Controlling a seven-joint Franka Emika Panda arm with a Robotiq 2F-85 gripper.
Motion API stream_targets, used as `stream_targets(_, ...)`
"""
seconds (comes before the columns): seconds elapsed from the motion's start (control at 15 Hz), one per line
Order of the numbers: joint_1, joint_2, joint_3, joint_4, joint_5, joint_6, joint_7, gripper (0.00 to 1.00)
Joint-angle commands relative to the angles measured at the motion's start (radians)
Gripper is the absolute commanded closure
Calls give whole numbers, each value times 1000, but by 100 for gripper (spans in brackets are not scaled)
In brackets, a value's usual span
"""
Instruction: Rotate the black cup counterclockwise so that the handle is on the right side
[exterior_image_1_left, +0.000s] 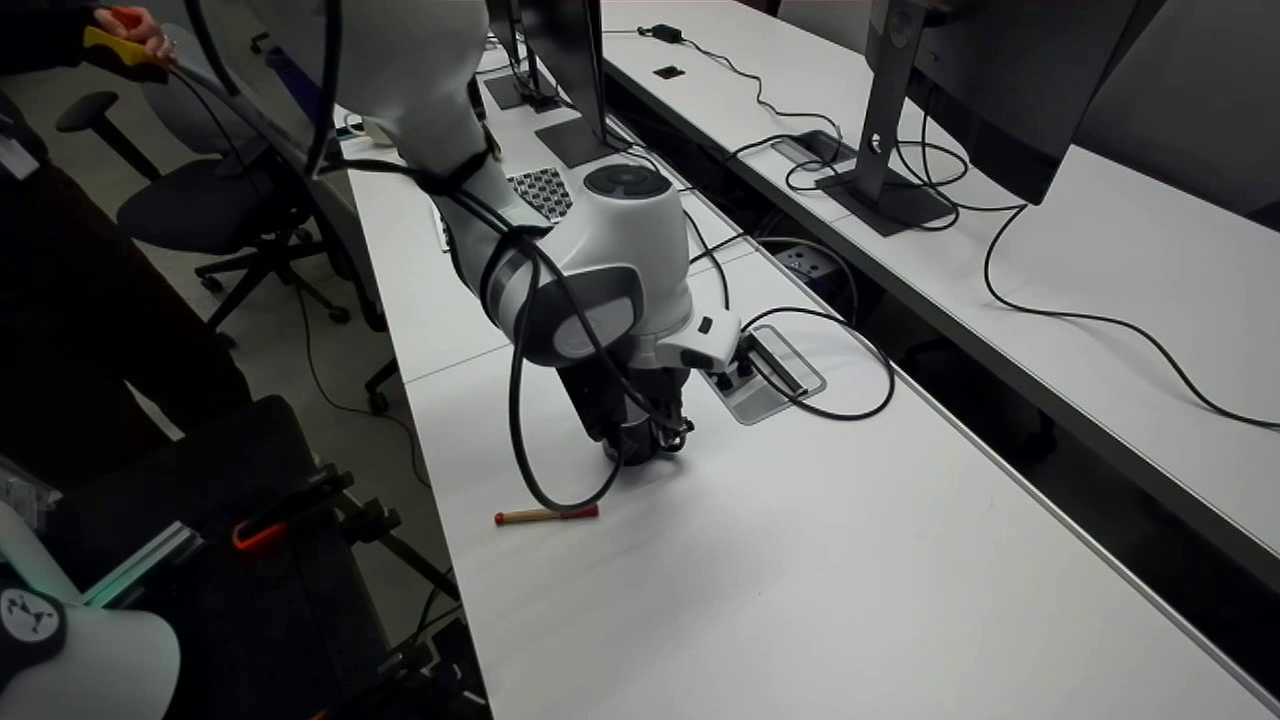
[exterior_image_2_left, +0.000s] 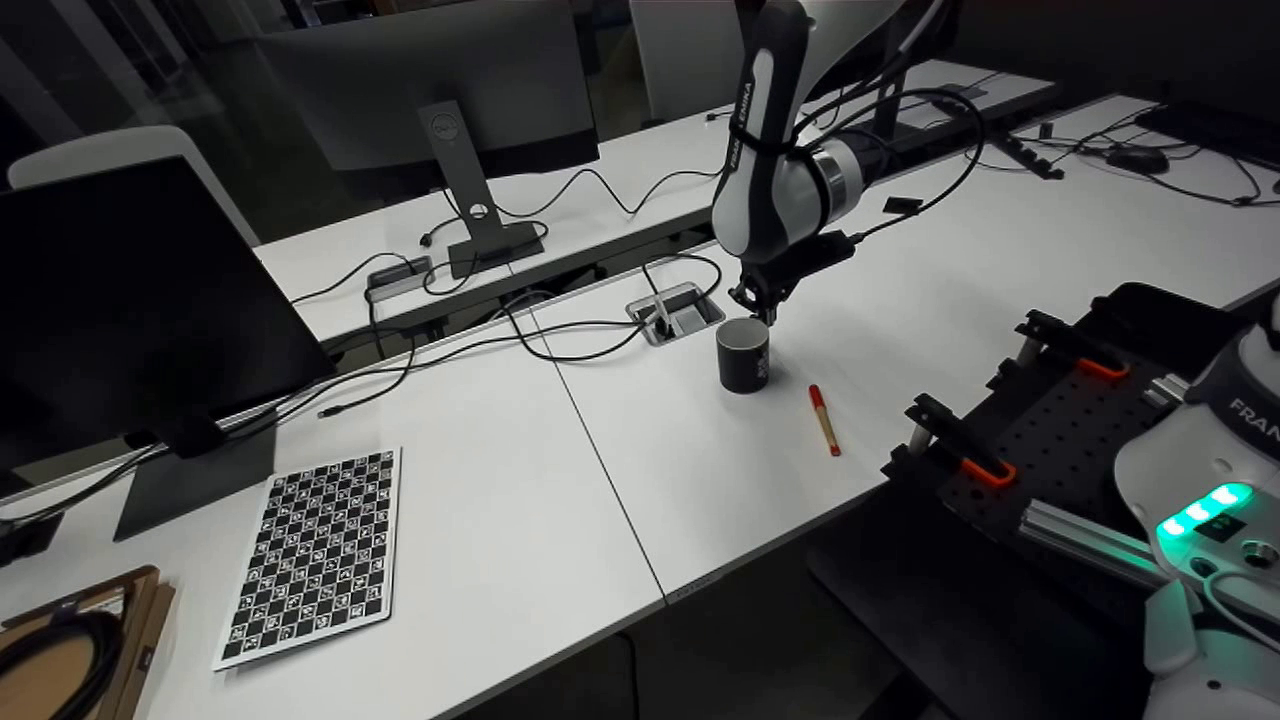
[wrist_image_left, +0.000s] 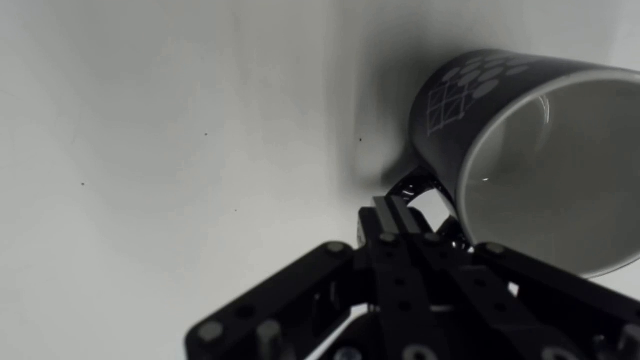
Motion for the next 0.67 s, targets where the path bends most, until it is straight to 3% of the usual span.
stream_targets(0.0, 3, 12, 0, 31, -7, -20, 18, 100)
stream_targets(0.6, 17, 15, 5, 44, -13, -27, 16, 100)
